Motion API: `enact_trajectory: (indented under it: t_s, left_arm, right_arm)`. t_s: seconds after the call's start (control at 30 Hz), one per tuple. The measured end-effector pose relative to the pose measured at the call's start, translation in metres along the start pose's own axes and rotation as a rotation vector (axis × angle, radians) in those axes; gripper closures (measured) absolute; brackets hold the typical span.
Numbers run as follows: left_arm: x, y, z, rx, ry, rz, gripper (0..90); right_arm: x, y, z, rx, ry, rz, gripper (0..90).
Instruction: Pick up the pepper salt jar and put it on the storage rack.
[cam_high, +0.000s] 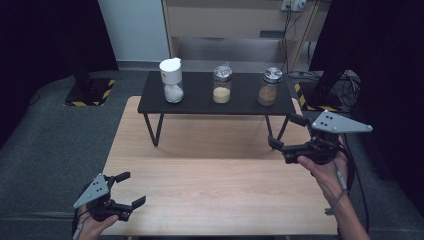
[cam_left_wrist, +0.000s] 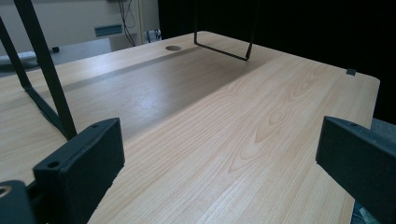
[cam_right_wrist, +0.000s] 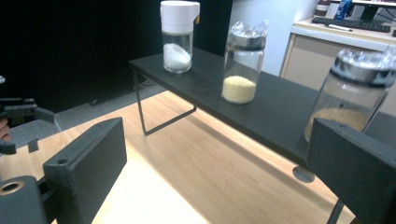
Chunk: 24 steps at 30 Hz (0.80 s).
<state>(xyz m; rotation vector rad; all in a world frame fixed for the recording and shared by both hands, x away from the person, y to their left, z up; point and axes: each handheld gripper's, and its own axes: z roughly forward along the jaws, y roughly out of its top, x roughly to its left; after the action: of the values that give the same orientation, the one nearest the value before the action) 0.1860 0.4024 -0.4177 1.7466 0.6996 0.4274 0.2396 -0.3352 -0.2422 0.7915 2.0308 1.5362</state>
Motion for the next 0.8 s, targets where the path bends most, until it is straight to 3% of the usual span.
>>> enact_trajectory:
  t_s: [0.43, 0.8]
  left_arm:
    - [0.0, 0.0, 0.0, -0.001, 0.0, 0.0, 0.0]
    - [0.0, 0.0, 0.0, 0.0, 0.001, 0.0, 0.0]
  right_arm:
    - [0.008, -0.041, -0.013, -0.005, 0.023, -0.009, 5.7]
    - [0.019, -0.067, -0.023, 0.028, 0.02, -0.018, 5.7]
